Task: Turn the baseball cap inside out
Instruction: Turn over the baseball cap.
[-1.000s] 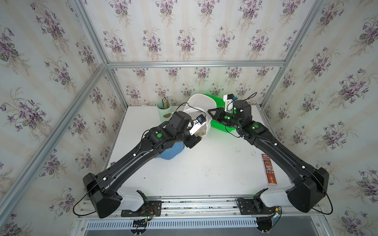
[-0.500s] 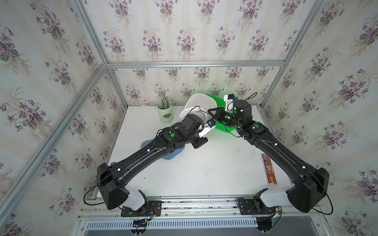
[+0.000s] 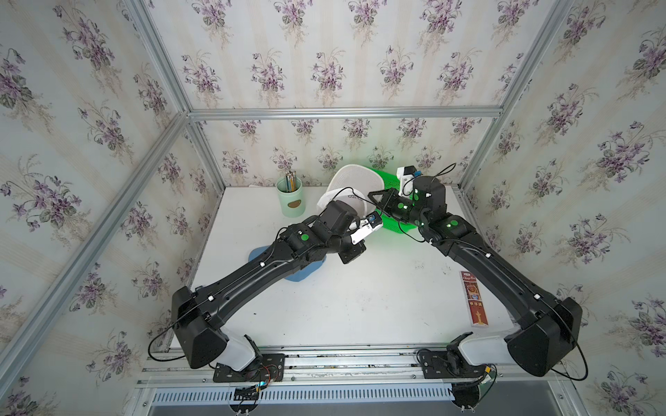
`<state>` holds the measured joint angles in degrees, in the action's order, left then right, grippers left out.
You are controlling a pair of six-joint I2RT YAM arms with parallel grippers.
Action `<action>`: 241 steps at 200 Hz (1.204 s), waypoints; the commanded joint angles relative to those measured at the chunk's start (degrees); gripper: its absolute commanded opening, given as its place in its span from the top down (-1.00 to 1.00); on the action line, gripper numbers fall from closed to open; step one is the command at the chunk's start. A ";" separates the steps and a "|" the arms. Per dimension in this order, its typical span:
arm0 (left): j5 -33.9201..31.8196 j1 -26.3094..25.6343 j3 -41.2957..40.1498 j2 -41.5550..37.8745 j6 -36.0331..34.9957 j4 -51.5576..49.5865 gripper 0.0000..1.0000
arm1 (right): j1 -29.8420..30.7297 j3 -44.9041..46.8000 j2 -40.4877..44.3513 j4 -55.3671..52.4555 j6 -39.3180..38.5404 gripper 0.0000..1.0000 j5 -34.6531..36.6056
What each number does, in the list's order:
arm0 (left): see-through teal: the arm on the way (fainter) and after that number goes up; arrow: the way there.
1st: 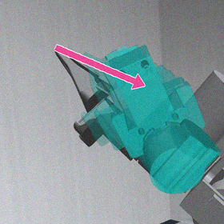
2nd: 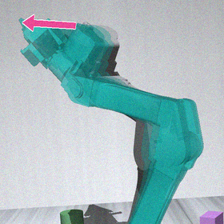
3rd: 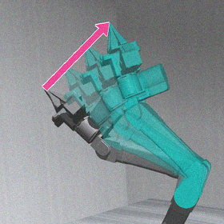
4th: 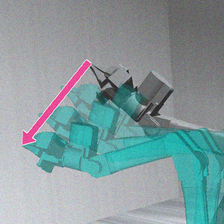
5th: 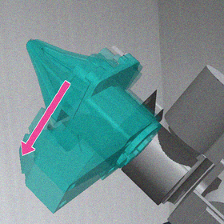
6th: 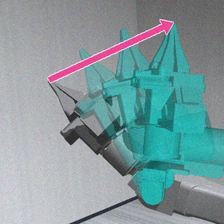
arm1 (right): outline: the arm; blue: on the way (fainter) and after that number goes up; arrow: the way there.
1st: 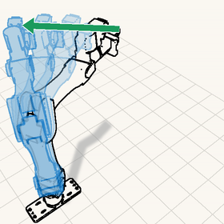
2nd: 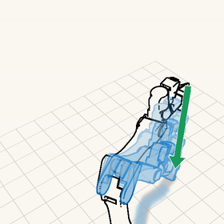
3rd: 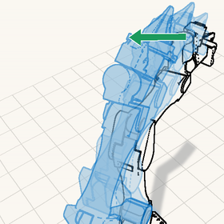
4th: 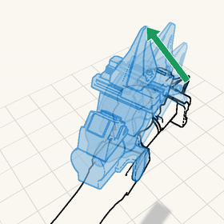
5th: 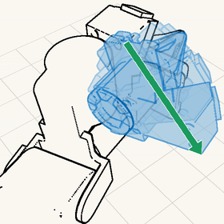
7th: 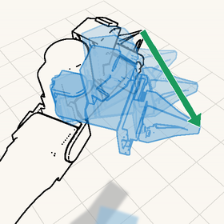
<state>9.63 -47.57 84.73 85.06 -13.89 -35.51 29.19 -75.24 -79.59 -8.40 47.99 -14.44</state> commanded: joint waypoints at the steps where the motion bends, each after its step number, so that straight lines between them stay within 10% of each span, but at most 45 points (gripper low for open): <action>1: 12.88 1.34 -0.17 -1.18 2.84 0.64 1.00 | -1.75 0.83 0.03 1.03 -0.09 1.00 0.76; 38: 24.99 6.31 -3.52 -2.46 11.01 6.84 1.00 | -3.55 3.00 1.37 0.95 -0.88 0.95 -1.05; 86: 34.18 11.32 -6.01 -2.73 18.07 11.75 1.00 | -5.60 2.90 3.33 -2.86 -5.94 0.17 -4.07; 157: 55.60 20.14 -15.06 -2.54 39.43 35.81 1.00 | -10.57 1.87 4.09 -9.18 -25.56 0.04 -11.76; 200: 47.88 20.15 -8.84 -1.27 33.81 20.23 1.00 | -10.65 5.44 5.24 -10.38 -28.29 0.03 -6.61; 241: 42.05 18.64 -8.15 3.88 43.46 23.88 0.97 | -10.71 5.49 6.98 -13.63 -27.34 0.04 5.27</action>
<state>54.92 -27.77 76.60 86.94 23.92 -14.02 18.55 -69.34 -73.60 -20.10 21.39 -16.99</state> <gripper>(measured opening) 0.078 0.481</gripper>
